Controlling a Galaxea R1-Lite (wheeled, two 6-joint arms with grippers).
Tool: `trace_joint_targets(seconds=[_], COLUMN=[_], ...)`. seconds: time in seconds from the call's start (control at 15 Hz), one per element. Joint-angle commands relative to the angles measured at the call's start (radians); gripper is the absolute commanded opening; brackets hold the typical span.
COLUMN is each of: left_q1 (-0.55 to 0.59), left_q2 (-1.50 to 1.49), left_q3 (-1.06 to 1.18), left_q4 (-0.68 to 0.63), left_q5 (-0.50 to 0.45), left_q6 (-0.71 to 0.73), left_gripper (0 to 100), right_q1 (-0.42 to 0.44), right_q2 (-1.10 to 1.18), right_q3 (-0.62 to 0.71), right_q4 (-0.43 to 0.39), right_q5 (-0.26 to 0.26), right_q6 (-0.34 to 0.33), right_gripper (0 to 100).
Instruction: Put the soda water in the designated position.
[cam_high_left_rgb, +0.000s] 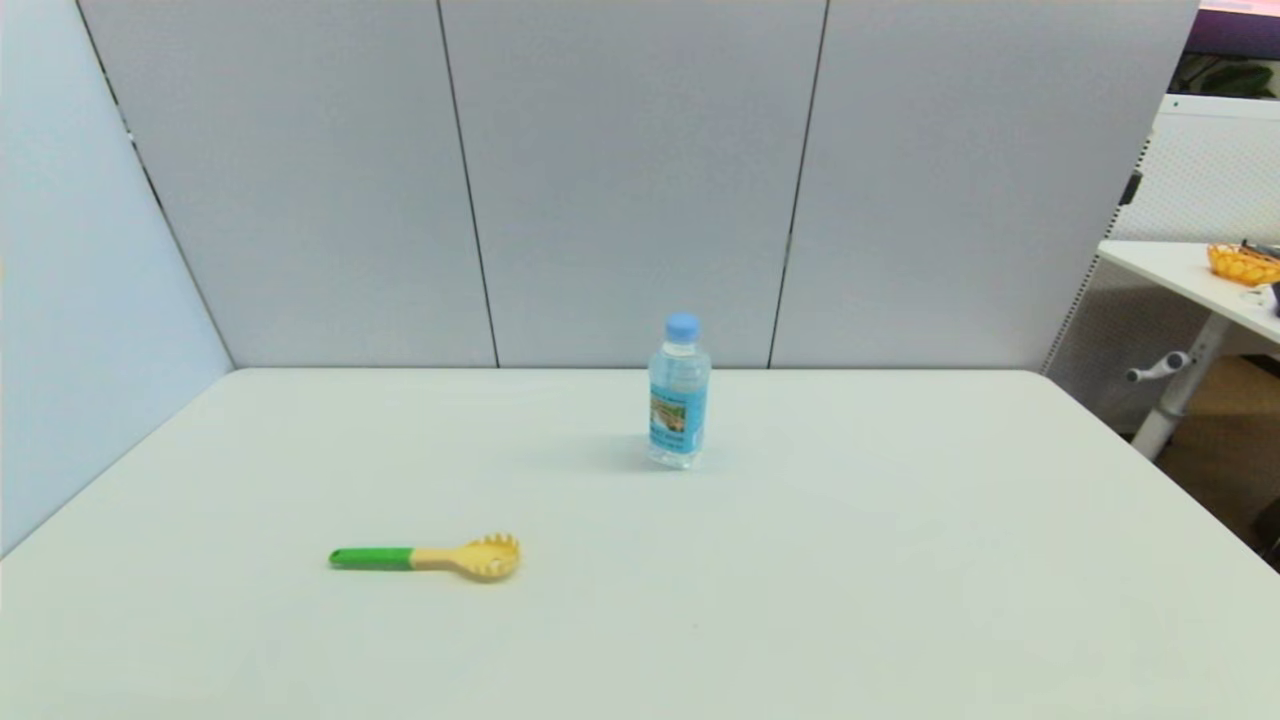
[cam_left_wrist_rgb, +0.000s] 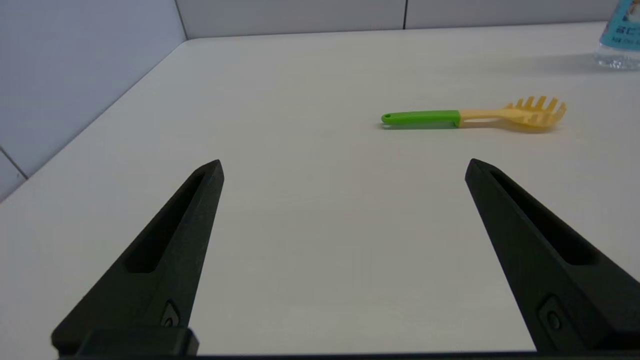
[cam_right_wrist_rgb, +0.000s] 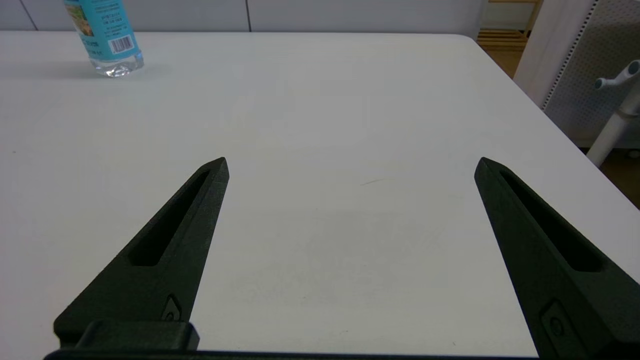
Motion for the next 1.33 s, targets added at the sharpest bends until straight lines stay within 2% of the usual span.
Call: trace_joint_targets(seconds=[0.07,0.4,0.87,1.33], left_q1=[-0.002,-0.005,-0.027,-0.211], left_q2=[0.212,0.611,1.145,1.503], left_q3=[-0.193,-0.574,-1.134,-1.270], left_q4=[-0.003,-0.007,-0.003,-0.030], left_q5=[-0.020,-0.253,-0.666,-0.804], left_q6=[0.068,0.110,0.151,0.144], left_gripper=[100,100,100,100], right_q1=[0.001,0.001,0.001,0.001], right_q2=[0.001,0.001,0.001,0.001], right_q3=[0.000,0.000,0.000,0.000], right_q4=[0.000,0.000,0.000,0.000], right_q5=[0.001,0.001,0.001,0.001], right_q6=[0.000,0.000,0.000,0.000], right_gripper=[100,100,100,100])
